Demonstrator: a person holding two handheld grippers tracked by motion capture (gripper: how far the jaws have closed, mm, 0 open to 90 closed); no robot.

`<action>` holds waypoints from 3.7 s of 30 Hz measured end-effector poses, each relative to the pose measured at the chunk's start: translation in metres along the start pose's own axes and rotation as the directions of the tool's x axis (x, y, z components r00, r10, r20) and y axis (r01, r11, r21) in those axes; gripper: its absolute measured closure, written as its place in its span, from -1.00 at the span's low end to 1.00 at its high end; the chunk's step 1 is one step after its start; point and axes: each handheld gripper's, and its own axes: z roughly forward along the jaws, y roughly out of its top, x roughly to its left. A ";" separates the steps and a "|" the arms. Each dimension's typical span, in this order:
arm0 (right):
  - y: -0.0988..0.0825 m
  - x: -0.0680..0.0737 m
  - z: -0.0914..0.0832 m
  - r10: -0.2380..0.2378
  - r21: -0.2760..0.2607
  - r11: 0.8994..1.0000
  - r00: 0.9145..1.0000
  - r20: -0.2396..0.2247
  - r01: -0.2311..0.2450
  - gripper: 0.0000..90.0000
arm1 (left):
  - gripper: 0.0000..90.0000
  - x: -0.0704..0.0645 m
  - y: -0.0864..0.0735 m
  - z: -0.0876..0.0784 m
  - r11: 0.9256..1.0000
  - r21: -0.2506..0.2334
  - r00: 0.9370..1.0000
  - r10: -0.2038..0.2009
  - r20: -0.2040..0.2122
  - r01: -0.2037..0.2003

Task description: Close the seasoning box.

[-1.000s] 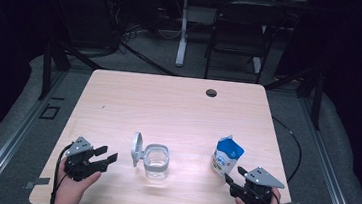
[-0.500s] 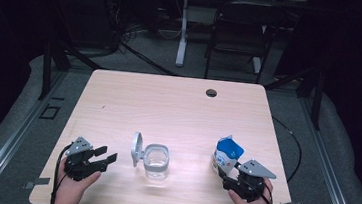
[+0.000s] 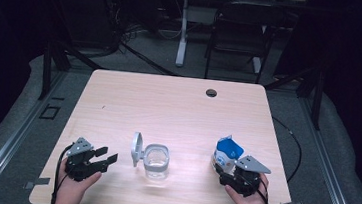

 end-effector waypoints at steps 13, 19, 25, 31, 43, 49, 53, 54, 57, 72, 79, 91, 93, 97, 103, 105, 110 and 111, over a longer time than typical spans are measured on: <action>-0.001 0.000 0.007 0.003 -0.012 1.000 1.000 0.000 -0.003 -0.20 | 0.08 0.000 0.000 0.000 1.000 0.010 1.000 -0.002 0.002 0.002; -0.002 0.001 0.008 0.000 -0.017 1.000 1.000 0.007 0.000 -0.20 | 0.08 0.000 0.000 0.000 1.000 0.010 1.000 -0.002 0.002 0.002; -0.003 0.000 0.009 0.007 -0.019 1.000 1.000 -0.005 -0.007 -0.20 | 0.08 0.001 -0.001 0.000 1.000 -0.001 1.000 -0.005 -0.001 0.005; -0.007 -0.001 0.012 0.023 -0.016 1.000 1.000 -0.012 -0.023 -0.20 | 0.08 0.001 -0.001 0.001 1.000 0.004 1.000 -0.010 -0.004 0.010; -0.012 0.000 0.016 0.009 -0.021 1.000 1.000 -0.006 -0.009 -0.20 | 0.08 0.004 -0.002 0.001 1.000 0.001 1.000 -0.017 -0.007 0.017; -0.012 0.001 0.017 0.004 -0.018 1.000 1.000 -0.002 -0.004 -0.20 | 0.08 0.005 -0.002 0.000 1.000 0.001 1.000 -0.014 -0.006 0.014; -0.013 0.002 0.018 0.003 -0.019 1.000 1.000 0.000 -0.003 -0.21 | 0.08 0.005 -0.002 0.000 1.000 0.001 1.000 -0.018 -0.009 0.018; -0.013 0.003 0.020 0.009 -0.027 1.000 1.000 -0.001 -0.009 -0.21 | 0.08 0.005 -0.002 0.000 1.000 0.001 1.000 -0.018 -0.010 0.018; -0.015 0.003 0.021 0.007 -0.017 1.000 1.000 0.003 -0.007 -0.21 | 0.08 0.005 -0.002 0.000 1.000 0.001 1.000 -0.017 -0.010 0.017; -0.021 0.007 0.031 0.017 -0.003 1.000 0.999 0.030 -0.017 -0.21 | 0.08 0.007 -0.002 0.000 1.000 0.001 1.000 -0.020 -0.012 0.020; -0.022 0.007 0.032 0.025 -0.004 1.000 0.999 0.037 -0.025 -0.21 | 0.08 0.007 -0.002 -0.001 1.000 0.012 1.000 -0.020 -0.013 0.021; -0.023 0.008 0.035 0.028 -0.007 1.000 0.999 0.047 -0.027 -0.19 | 0.08 0.008 -0.003 0.000 1.000 0.006 1.000 -0.021 -0.014 0.021; -0.023 0.008 0.035 0.025 -0.002 1.000 0.998 0.051 -0.025 -0.19 | 0.08 0.008 -0.003 0.000 1.000 0.005 1.000 -0.021 -0.014 0.021; -0.023 0.008 0.035 0.026 -0.002 1.000 0.998 0.053 -0.026 -0.16 | 0.08 0.008 -0.003 0.000 1.000 0.009 1.000 -0.020 -0.013 0.020; -0.023 0.008 0.036 0.028 -0.003 1.000 0.998 0.059 -0.028 -0.14 | 0.08 0.009 -0.003 -0.001 1.000 0.001 0.999 -0.027 -0.021 0.027; -0.023 0.008 0.035 0.028 -0.003 1.000 0.998 0.059 -0.028 -0.14 | 0.08 0.010 -0.003 -0.001 1.000 -0.001 0.999 -0.029 -0.020 0.029; -0.023 0.008 0.035 0.024 0.000 1.000 0.998 0.056 -0.024 -0.12 | 0.08 0.010 -0.003 -0.001 1.000 0.000 0.999 -0.028 -0.019 0.028; -0.023 0.008 0.035 0.024 0.000 1.000 0.998 0.056 -0.024 -0.12 | 0.08 0.010 -0.003 -0.001 1.000 0.000 0.999 -0.028 -0.019 0.028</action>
